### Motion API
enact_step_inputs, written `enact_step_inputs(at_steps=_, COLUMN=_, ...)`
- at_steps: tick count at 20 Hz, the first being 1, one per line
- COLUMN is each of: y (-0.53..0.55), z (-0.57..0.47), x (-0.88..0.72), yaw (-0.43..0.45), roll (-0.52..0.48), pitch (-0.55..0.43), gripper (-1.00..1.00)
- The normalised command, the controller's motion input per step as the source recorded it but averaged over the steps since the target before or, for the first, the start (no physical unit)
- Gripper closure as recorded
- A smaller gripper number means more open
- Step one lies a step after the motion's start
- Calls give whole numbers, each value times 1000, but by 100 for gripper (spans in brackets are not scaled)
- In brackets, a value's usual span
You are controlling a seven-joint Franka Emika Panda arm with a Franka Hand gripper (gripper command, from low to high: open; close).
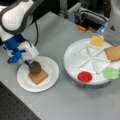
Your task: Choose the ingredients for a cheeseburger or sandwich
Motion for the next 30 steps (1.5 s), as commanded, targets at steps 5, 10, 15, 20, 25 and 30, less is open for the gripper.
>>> enact_step_inputs(at_steps=5, y=14, z=-138, x=17, yaw=72, roll=-175, pitch=65, gripper=100)
enact_step_inputs(at_steps=10, y=32, z=-191, x=41, yaw=91, roll=-135, pitch=46, gripper=100)
enact_step_inputs(at_steps=15, y=48, z=-76, x=53, yaw=91, roll=-72, pitch=17, gripper=100)
enact_step_inputs(at_steps=20, y=20, z=-47, x=70, yaw=83, roll=-62, pitch=9, gripper=100)
enact_step_inputs(at_steps=25, y=-2, z=-61, x=106, yaw=81, roll=-60, pitch=3, gripper=100)
enact_step_inputs(at_steps=30, y=-24, z=-78, x=162, yaw=93, roll=-73, pitch=13, gripper=-100)
